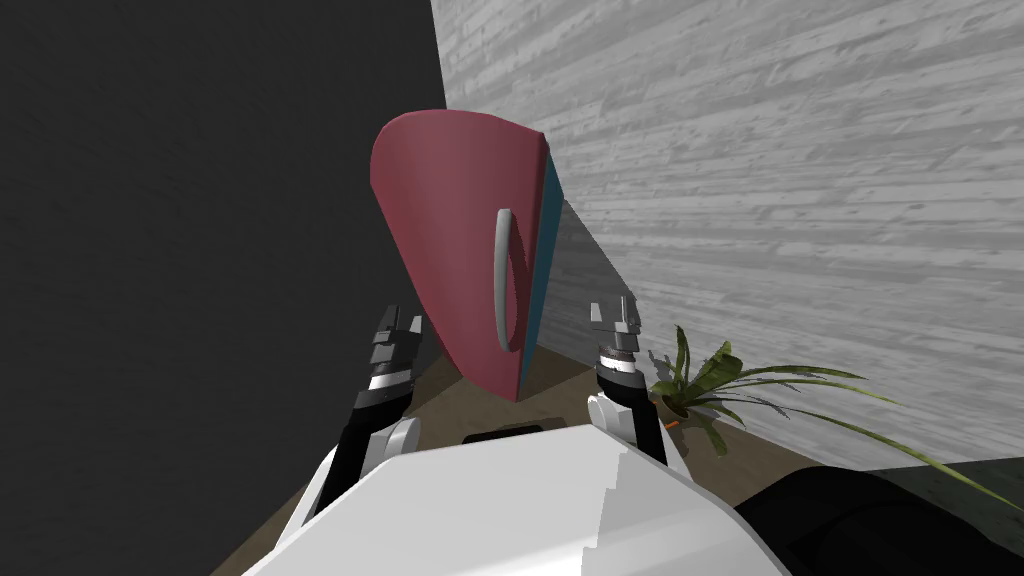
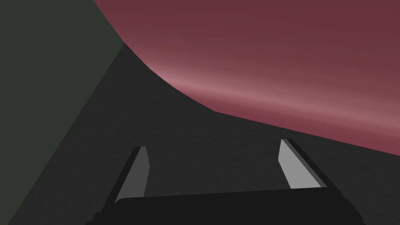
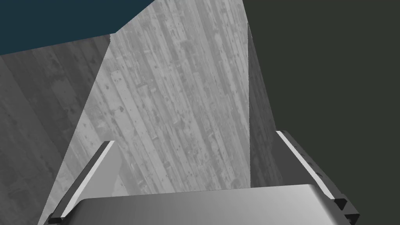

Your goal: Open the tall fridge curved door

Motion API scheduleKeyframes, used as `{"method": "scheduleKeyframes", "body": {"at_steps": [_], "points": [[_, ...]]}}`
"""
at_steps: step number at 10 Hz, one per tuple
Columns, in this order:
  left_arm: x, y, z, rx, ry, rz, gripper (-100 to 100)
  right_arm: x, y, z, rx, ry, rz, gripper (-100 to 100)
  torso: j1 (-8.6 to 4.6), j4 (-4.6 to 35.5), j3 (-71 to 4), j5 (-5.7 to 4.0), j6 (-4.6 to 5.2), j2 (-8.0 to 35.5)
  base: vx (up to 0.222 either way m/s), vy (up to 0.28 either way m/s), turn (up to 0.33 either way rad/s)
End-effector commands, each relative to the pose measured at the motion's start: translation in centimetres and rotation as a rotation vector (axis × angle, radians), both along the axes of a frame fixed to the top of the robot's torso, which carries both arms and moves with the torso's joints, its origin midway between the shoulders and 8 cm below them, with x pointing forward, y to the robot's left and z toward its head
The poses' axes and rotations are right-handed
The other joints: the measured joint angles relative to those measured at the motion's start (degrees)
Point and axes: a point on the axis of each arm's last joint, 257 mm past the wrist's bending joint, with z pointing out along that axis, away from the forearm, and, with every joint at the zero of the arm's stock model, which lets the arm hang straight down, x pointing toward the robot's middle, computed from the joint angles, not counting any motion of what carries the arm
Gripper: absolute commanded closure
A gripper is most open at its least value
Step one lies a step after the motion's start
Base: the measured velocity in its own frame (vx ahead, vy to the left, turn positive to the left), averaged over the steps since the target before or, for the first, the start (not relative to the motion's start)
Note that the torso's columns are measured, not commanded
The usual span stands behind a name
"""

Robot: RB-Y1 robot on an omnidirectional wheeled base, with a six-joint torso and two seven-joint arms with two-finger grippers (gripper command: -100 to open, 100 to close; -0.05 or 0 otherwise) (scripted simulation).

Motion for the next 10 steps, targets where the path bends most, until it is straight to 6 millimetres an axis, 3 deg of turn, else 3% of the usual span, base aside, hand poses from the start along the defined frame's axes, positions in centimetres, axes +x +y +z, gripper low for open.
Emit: {"method": "scheduleKeyframes", "body": {"at_steps": [1,9,10], "points": [[0.00,0.00,0.00,0.000,0.000,0.000,0,0.00,0.00,0.00,0.000,0.000,0.000,0,0.00,2.3,-4.7,0.00,0.00,2.3,0.000,0.000,0.000],[-0.01,0.00,0.02,0.000,0.000,0.000,0,-0.01,0.00,0.02,0.000,0.000,0.000,0,0.00,35.4,-70.7,0.00,0.00,35.4,0.000,0.000,0.000],[0.12,-0.27,-0.35,0.031,0.008,-0.011,-100,-0.01,0.00,0.02,0.000,0.000,0.000,0,0.00,39.6,-79.2,0.00,0.00,39.6,0.009,-0.011,0.009]]}}
